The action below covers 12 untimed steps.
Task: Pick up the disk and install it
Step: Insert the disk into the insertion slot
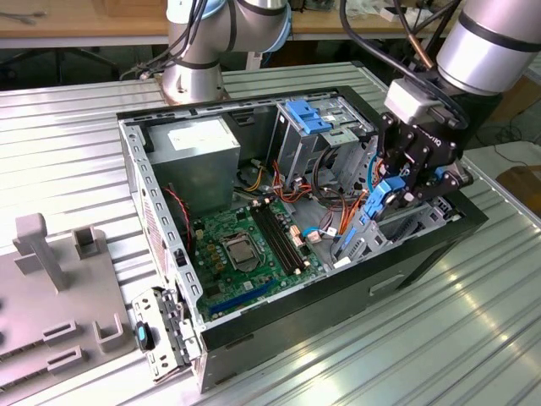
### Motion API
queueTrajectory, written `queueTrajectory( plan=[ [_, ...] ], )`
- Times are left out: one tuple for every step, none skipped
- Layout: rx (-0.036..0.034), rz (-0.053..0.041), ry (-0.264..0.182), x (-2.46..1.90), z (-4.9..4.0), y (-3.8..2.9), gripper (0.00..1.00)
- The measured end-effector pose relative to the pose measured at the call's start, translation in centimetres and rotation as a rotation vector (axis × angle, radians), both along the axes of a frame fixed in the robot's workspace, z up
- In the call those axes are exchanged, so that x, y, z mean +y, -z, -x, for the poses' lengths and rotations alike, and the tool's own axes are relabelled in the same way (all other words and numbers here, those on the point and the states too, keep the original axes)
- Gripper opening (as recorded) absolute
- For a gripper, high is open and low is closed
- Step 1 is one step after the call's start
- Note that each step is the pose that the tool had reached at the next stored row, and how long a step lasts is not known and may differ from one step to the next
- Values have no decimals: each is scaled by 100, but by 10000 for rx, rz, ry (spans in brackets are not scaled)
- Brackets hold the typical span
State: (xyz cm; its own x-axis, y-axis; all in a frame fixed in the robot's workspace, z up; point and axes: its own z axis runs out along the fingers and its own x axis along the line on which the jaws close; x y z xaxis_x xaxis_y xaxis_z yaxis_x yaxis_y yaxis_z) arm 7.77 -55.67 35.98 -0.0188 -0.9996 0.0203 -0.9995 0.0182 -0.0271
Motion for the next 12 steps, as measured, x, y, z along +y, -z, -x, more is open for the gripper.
queueTrajectory(
  plan=[
    [0, -2, 0, 0, 0, 7, 37],
    [0, -5, 0, 0, 0, 16, 37],
    [0, -6, 0, 0, 0, 23, 37],
    [0, -8, 0, 0, 0, 28, 37],
    [0, -7, 0, 0, 0, 28, 37],
    [0, -7, 0, 0, 0, 29, 37],
    [0, -7, 0, 0, 0, 29, 37],
    [0, -9, 0, 0, 0, 30, 37],
    [0, -8, 0, 0, 0, 30, 37],
    [0, -8, 0, 0, 0, 30, 37],
    [0, -8, 0, 0, 0, 30, 37],
    [0, -8, 0, 0, 0, 30, 37]
  ],
)
